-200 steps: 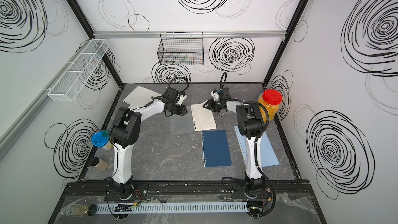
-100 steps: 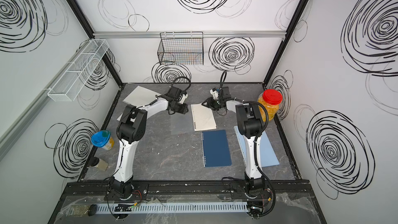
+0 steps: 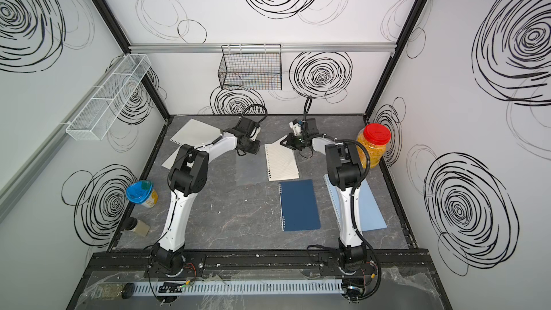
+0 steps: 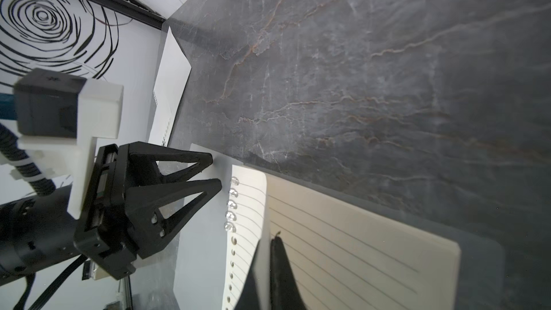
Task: Tear off pages from different notebooks
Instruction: Tear off the paper from the notebook.
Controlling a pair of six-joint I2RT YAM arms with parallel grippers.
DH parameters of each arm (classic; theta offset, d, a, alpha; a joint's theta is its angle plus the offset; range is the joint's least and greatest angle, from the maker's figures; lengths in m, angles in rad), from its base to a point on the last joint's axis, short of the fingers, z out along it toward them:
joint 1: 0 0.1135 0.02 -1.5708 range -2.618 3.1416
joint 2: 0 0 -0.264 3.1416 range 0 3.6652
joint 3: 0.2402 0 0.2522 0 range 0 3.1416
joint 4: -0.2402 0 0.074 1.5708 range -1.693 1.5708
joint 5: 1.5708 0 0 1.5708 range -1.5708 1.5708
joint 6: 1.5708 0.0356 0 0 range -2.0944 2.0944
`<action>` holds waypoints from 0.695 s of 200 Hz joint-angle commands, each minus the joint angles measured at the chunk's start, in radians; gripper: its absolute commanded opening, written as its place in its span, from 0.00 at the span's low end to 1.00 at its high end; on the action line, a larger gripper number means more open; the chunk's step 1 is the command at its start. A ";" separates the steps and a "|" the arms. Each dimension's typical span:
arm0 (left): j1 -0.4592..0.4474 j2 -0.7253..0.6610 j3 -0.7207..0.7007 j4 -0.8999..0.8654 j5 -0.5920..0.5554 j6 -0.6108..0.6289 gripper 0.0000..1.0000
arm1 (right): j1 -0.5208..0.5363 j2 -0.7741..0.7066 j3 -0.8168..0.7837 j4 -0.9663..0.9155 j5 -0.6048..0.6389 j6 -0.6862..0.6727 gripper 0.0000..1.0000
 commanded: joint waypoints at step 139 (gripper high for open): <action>0.024 0.047 -0.076 -0.087 -0.040 -0.027 0.38 | 0.279 -0.337 -0.378 0.212 0.017 -0.266 0.00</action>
